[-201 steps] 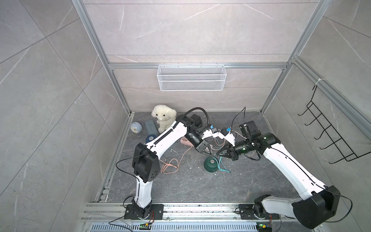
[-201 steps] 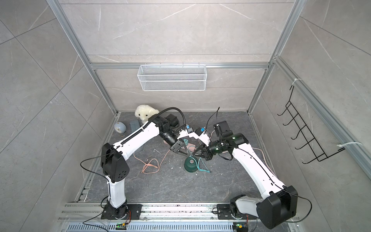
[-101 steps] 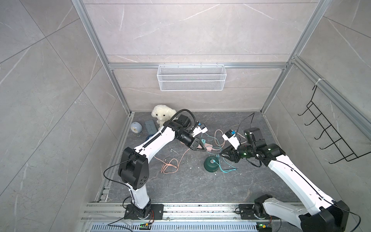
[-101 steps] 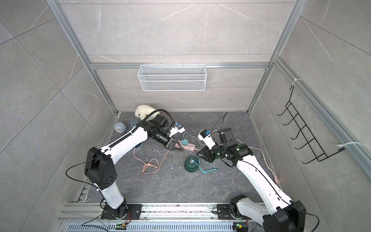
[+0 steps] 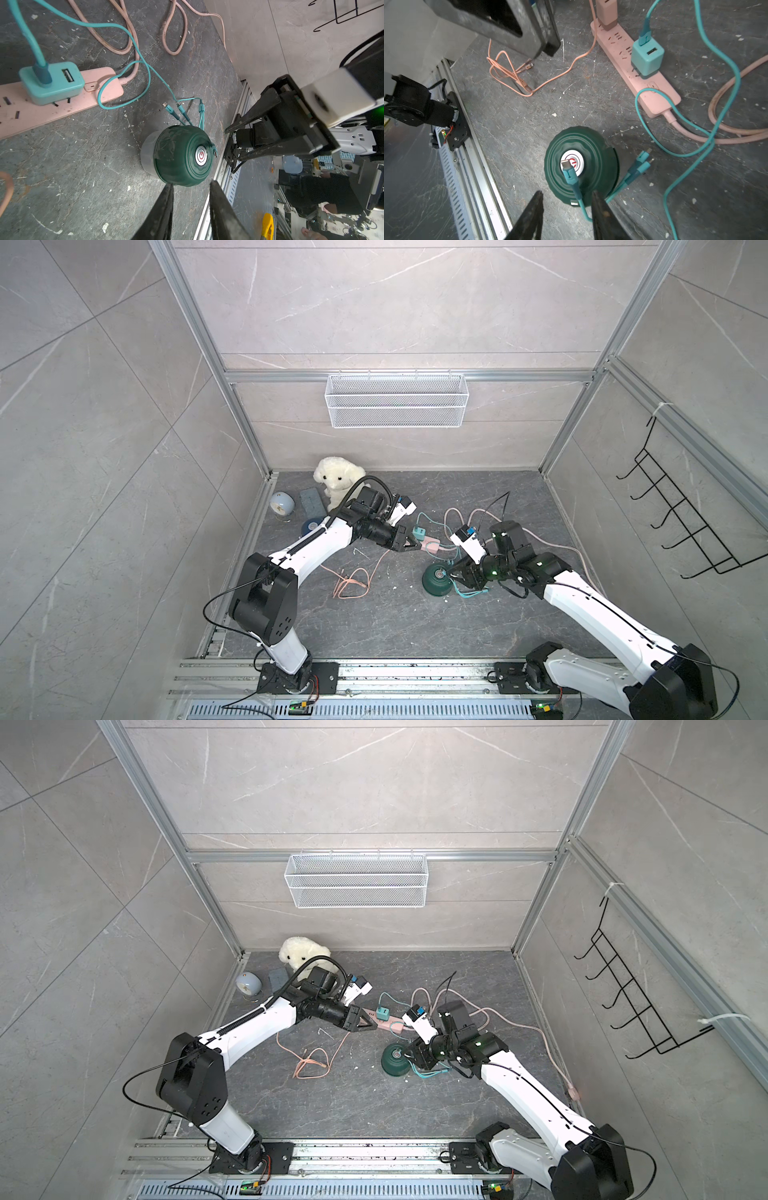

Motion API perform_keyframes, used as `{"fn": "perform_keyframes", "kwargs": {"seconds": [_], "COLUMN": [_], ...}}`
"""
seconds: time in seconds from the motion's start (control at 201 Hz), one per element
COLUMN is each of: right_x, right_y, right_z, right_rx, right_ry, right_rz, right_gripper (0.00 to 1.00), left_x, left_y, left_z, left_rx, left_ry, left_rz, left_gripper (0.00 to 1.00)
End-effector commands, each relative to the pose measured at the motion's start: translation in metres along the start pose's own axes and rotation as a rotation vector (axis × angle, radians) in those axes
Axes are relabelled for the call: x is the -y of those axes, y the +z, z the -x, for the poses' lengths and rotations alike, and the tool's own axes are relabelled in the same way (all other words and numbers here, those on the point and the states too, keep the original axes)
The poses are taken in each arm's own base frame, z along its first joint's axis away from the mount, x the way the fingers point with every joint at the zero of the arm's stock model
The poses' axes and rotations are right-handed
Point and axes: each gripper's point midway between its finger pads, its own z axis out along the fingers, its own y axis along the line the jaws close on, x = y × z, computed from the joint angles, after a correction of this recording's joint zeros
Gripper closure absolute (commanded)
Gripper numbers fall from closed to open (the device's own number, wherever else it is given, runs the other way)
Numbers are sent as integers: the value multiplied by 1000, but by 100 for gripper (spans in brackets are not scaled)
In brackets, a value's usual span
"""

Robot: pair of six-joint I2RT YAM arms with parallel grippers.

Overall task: Charge the cordless meat grinders
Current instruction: Pick up the charging cable from the center of the board.

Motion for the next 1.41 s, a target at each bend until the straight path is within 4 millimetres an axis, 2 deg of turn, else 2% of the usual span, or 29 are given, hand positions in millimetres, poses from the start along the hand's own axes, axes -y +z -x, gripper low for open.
{"fn": "perform_keyframes", "kwargs": {"seconds": [0.0, 0.159, 0.309, 0.458, 0.582, 0.906, 1.195, 1.404], "right_x": [4, 4, 8, 6, 6, -3, -23, -28], "right_y": [9, 19, 30, 37, 37, 13, 3, 2], "right_z": [1, -9, -14, -17, -21, 7, 36, 50], "right_rx": [18, -7, -48, -86, -115, -5, 79, 99], "right_ry": [-27, -62, -63, -48, -41, -75, -98, -106], "right_rz": [-39, -50, -52, -23, -26, -46, 43, 70], "right_gripper": [59, 60, 65, 82, 88, 92, 92, 92], "left_x": [20, 22, 21, 19, 19, 27, 68, 74], "left_y": [-15, -14, -13, -13, -13, -13, -3, 1], "left_z": [21, 20, 19, 20, 21, 24, 7, 3], "left_rx": [79, 74, 69, 69, 72, 80, 25, 36], "left_ry": [58, 54, 46, 38, 34, 36, 168, 224], "left_rz": [-28, -40, -44, -41, -39, -76, -225, -255], "left_gripper": [67, 67, 67, 67, 67, 68, 71, 72]}}
